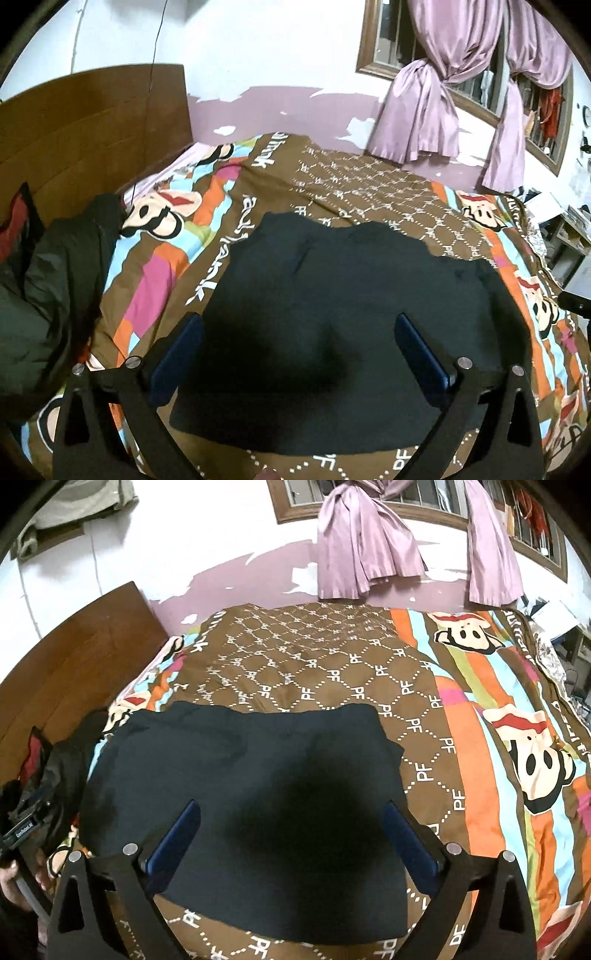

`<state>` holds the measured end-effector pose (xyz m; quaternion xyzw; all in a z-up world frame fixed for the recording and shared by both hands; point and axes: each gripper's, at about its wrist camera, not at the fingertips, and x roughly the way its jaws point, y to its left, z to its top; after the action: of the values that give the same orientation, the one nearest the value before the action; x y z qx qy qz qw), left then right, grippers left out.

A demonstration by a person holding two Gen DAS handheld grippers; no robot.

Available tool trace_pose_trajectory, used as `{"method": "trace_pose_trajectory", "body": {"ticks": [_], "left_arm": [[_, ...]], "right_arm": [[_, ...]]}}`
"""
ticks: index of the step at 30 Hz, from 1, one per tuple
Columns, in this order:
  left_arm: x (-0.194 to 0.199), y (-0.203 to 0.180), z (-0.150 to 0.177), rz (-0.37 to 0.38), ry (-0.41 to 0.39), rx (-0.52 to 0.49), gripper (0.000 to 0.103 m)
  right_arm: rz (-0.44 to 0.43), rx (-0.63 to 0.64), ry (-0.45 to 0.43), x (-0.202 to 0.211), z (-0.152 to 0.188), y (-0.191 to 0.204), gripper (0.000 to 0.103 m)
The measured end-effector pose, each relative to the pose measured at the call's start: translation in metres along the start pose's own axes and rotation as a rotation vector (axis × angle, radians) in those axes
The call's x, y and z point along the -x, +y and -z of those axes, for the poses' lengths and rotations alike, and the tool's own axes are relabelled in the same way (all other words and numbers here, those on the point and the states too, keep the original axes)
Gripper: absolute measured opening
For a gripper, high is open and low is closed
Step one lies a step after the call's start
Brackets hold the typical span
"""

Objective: Fold large clothes
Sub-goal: 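Lower the folded jacket onto the bedspread and open both tools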

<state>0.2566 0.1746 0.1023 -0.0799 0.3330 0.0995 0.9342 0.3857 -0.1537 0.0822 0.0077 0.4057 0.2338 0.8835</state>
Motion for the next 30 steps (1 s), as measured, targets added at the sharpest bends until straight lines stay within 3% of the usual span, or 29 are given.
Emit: {"method": "trace_pose_trajectory", "body": {"ticks": [11, 22, 30], "left_arm": [[0.067, -0.022, 0.01, -0.001, -0.084, -0.052, 0.101], [0.121, -0.033, 0.032, 0.019, -0.152, -0.1, 0.101], [0.151, -0.037, 0.047, 0.013, -0.226, -0.154, 0.101]], "right_arm": [[-0.019, 0.014, -0.108, 0.057, 0.029, 0.033, 0.1], [-0.027, 0.134, -0.311, 0.118, 0.069, 0.069, 0.103], [-0.043, 0.104, -0.358, 0.137, 0.096, 0.074, 0.103]]}}
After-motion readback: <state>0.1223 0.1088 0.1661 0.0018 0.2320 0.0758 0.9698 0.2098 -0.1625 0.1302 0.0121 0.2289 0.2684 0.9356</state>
